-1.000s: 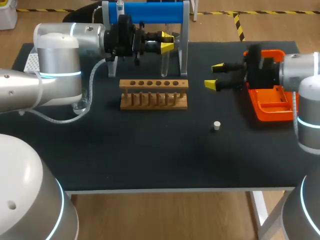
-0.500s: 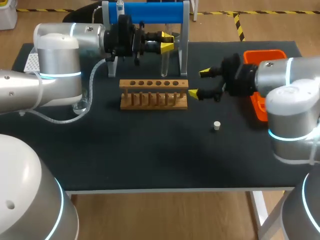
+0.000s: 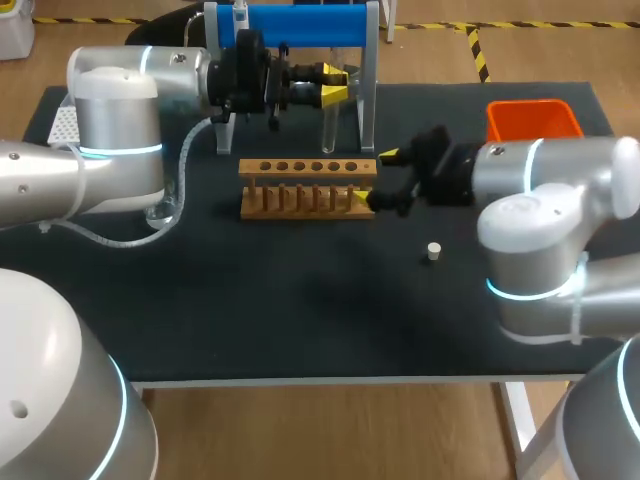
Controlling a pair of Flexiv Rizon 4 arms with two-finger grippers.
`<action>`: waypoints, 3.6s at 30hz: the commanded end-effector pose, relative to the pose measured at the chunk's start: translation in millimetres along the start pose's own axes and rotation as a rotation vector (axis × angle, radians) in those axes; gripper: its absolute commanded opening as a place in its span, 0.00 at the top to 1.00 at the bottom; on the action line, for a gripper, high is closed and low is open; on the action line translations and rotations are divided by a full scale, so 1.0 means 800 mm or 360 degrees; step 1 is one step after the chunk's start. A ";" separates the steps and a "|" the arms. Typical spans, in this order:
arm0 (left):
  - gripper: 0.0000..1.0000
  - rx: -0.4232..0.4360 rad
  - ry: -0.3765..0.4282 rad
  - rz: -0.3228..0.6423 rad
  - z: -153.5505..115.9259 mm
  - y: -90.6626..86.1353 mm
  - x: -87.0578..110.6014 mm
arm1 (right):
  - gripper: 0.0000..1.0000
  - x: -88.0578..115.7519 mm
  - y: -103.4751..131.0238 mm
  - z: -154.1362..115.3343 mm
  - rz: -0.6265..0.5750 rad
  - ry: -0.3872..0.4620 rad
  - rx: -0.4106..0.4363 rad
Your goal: Invert the test tube, pick up the pipette, mount the tip to pipette, aspirate from beaker and dispense into the tube, eject the tip, return the pipette, and cap with the stopper.
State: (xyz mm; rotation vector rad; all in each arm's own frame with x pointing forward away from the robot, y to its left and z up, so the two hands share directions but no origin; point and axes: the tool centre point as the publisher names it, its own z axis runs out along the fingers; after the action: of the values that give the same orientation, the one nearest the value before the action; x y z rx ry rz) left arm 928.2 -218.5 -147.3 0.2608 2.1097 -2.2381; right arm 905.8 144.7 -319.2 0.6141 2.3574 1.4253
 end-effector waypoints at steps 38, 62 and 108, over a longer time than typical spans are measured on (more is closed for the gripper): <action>1.00 -0.0003 0.0007 -0.0002 0.000 0.000 -0.002 | 0.00 0.004 -0.018 0.053 -0.0024 -0.0078 -0.0023; 1.00 -0.0009 -0.0012 -0.0046 0.001 0.000 -0.002 | 0.00 0.004 -0.017 0.052 -0.0025 -0.0082 -0.0024; 1.00 0.0040 -0.0164 -0.0090 -0.024 0.054 -0.046 | 0.00 0.004 -0.017 0.052 -0.0025 -0.0082 -0.0024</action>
State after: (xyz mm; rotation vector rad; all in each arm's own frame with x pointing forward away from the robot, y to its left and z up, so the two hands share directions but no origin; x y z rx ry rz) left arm 965.6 -204.0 -179.8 0.0656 2.0673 -2.2402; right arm 920.4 171.9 -351.4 0.6183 2.3003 1.4059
